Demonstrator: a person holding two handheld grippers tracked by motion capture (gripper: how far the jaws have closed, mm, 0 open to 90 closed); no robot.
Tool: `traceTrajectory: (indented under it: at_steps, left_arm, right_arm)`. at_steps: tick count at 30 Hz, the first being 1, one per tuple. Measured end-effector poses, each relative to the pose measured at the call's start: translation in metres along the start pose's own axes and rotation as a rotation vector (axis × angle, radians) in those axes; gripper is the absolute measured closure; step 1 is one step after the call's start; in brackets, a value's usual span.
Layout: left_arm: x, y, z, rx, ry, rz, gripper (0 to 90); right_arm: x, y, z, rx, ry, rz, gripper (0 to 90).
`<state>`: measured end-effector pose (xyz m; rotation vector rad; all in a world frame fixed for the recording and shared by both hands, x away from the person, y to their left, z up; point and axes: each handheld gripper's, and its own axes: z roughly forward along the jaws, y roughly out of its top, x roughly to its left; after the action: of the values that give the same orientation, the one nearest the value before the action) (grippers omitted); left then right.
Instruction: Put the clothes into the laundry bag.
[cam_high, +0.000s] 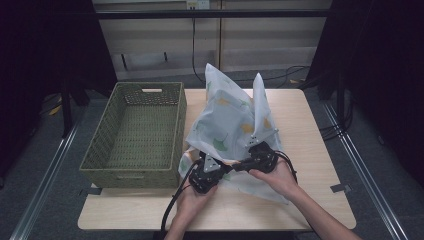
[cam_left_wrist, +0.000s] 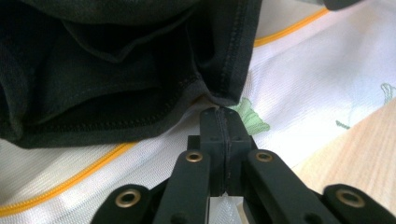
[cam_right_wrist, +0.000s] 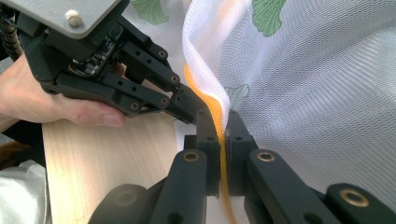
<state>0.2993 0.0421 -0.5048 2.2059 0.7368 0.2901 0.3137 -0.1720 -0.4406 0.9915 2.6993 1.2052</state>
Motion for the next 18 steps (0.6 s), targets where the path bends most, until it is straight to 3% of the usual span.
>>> traceTrajectory:
  at_steps: [3,5,6,9,11,12,14,15,16,18]
  left_arm:
    - [-0.001,0.002,-0.001,0.003,-0.002,-0.019,90.0]
    - [0.000,0.009,-0.007,-0.053,-0.050,-0.045,90.0]
    - [0.000,0.015,-0.013,-0.090,-0.068,-0.043,90.0]
    - [-0.005,0.041,-0.033,-0.137,-0.059,0.006,90.0]
    - [-0.007,0.057,-0.045,-0.186,-0.068,0.011,90.0]
    - [-0.008,0.065,-0.052,-0.184,-0.066,0.023,90.0]
    - [-0.011,0.075,-0.062,-0.249,-0.078,0.012,90.0]
    - [-0.014,0.076,-0.066,-0.259,-0.069,0.013,90.0]
    - [-0.021,0.074,-0.064,-0.247,-0.039,0.036,90.0]
    - [-0.021,0.065,-0.043,-0.135,-0.049,0.034,90.0]
  right_arm:
    - [-0.001,0.000,-0.001,0.000,0.005,0.003,88.1]
    - [-0.003,0.000,-0.002,-0.003,-0.002,0.007,88.1]
    - [-0.005,0.000,-0.003,-0.010,0.000,0.007,88.1]
    - [-0.009,0.002,-0.008,-0.026,-0.008,0.020,88.1]
    - [-0.009,0.004,-0.014,-0.059,-0.010,0.011,88.0]
    - [-0.009,0.006,-0.019,-0.084,-0.009,0.008,88.1]
    - [-0.007,0.010,-0.029,-0.126,-0.017,0.001,88.1]
    - [-0.007,0.013,-0.036,-0.153,-0.020,-0.007,88.1]
    - [-0.006,0.014,-0.039,-0.164,-0.020,-0.011,88.1]
    - [-0.004,0.015,-0.045,-0.158,-0.058,-0.025,88.1]
